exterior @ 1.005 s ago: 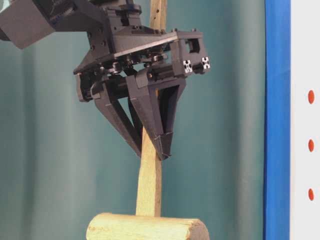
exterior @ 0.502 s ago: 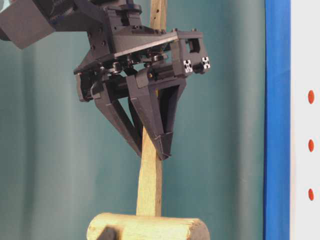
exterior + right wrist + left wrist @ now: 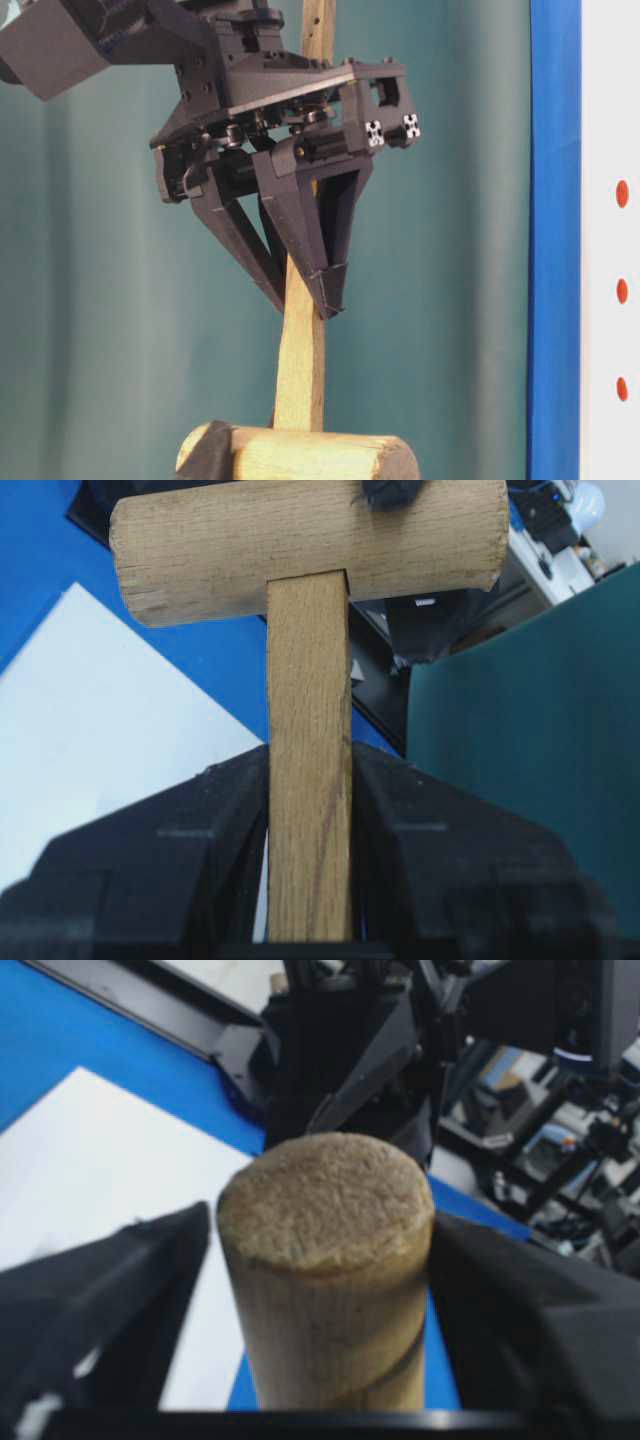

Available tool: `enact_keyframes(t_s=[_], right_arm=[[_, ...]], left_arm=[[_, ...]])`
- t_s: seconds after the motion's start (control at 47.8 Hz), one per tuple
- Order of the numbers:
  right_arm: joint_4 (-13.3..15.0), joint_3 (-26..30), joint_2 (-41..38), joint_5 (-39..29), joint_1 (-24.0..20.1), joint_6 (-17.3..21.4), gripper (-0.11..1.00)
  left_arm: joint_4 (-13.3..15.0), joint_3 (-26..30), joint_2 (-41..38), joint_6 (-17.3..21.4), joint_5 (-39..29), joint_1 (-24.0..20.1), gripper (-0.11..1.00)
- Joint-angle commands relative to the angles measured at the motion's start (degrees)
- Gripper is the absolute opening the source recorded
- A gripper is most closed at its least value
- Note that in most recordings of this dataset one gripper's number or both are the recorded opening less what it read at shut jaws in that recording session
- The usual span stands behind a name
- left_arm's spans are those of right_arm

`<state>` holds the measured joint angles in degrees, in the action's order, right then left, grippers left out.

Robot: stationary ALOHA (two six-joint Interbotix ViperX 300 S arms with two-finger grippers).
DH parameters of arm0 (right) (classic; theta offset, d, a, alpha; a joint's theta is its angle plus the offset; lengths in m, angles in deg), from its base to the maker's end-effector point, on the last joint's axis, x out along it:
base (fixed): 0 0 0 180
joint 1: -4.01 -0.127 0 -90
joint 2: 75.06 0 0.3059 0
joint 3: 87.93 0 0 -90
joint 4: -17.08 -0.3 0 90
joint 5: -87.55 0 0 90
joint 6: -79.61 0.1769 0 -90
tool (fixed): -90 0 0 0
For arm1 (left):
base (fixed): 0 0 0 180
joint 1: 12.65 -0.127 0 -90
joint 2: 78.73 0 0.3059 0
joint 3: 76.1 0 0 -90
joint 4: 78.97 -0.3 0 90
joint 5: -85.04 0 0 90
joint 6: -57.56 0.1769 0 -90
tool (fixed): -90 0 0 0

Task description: Hit the mark with a hammer.

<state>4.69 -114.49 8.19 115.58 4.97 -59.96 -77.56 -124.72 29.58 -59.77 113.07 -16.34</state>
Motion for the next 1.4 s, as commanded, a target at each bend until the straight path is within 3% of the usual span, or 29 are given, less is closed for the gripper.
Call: enact_keyframes(t_s=[0.0, 0.063, 0.44, 0.628, 0.712, 0.879, 0.963, 1.109, 1.298, 1.381], right_arm=[[-0.35, 0.7, 2.2, 0.79, 0.09, 0.26, 0.1], [-0.44, 0.79, 2.2, 0.79, 0.09, 0.26, 0.1], [-0.88, 0.79, 2.2, -0.35, 0.09, 0.62, 0.1], [-2.9, 0.88, 2.2, -1.41, 0.18, 0.7, 0.12], [-3.43, 0.88, 2.2, -2.64, 0.18, 0.7, 0.27], [-6.06, 0.79, 2.2, -4.57, -0.35, 1.23, 0.77], [-7.65, 0.7, 2.46, -5.36, -0.7, 1.76, 0.94], [-10.37, 1.05, 3.69, -9.58, -0.97, 3.69, 0.96], [-12.57, 0.7, 5.01, -12.74, -0.97, 7.12, 0.96], [-13.45, 0.62, 5.01, -13.54, -0.97, 8.44, 0.96]], left_arm=[[0.09, 1.14, 0.26, -0.18, 0.0, 0.26, 0.6], [0.09, 1.14, 0.26, -0.18, 0.09, 0.53, 0.45], [0.09, 1.32, 0.09, -0.62, 0.0, 0.62, 0.46], [0.09, 1.14, 0.44, -0.97, -0.09, 0.62, 0.46], [0.09, 1.05, 0.44, -0.88, -0.09, 0.62, 0.46], [-0.26, 0.97, 0.44, 0.62, -0.62, 0.62, 0.46], [-0.26, 0.97, 0.44, 2.11, -1.23, 0.62, 0.46], [-0.44, 1.05, 0.26, 8.79, -3.52, 0.62, 0.46], [-0.62, 1.14, 0.09, 25.05, -8.0, 2.02, 0.46], [-0.35, 1.14, 0.18, 30.32, -8.26, 2.99, 0.46]])
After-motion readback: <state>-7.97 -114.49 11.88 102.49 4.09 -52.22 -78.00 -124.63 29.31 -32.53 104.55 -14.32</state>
